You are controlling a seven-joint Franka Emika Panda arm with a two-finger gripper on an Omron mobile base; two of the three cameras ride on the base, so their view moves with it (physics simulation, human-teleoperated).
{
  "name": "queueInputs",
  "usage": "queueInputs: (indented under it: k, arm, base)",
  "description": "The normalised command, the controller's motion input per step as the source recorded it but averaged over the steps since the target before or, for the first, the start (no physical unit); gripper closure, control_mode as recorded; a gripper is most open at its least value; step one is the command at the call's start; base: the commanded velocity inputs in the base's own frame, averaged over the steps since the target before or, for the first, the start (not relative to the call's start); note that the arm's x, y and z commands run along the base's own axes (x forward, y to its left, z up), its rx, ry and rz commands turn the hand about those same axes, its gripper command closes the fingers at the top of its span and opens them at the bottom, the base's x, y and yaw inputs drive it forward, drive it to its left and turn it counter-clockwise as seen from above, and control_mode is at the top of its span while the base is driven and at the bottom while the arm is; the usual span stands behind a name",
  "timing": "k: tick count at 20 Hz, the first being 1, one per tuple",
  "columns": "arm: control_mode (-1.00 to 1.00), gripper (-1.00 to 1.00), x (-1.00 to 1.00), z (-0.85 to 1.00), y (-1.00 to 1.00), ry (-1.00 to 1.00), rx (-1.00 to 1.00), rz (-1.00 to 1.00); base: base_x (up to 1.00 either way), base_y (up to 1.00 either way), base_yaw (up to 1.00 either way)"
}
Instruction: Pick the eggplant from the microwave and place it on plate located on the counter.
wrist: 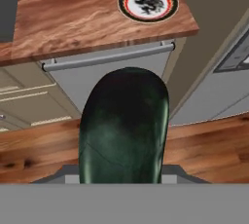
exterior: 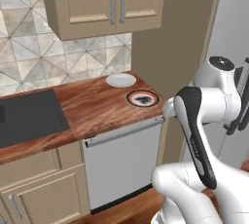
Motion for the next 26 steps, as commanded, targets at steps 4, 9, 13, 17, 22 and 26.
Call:
queueInputs:
  k: [4,9,13,17,22,26]
  arm:
    - [1.0,1.0,0.0,0.0,0.0,0.0,0.0,0.0]
    - [1.0,1.0,0.0,0.0,0.0,0.0,0.0,0.0]
    - [1.0,1.0,0.0,0.0,0.0,0.0,0.0,0.0]
    - [1.0,1.0,0.0,0.0,0.0,0.0,0.0,0.0]
    - [-1.0,1.0,0.36,-0.36,-0.38,0.04,0.03,0.0]
    - [-1.0,1.0,0.93,-0.66,-0.51,0.13,0.04,0.0]
  base:
    - [0.7,0.02,0.13]
    - [0.66,0.11,0.13]
    - [0.61,-0.08,0.05]
    - [0.41,-0.2,0.01]
    - [0.05,-0.05,0.0]
    - [0.0,0.0,0.0]
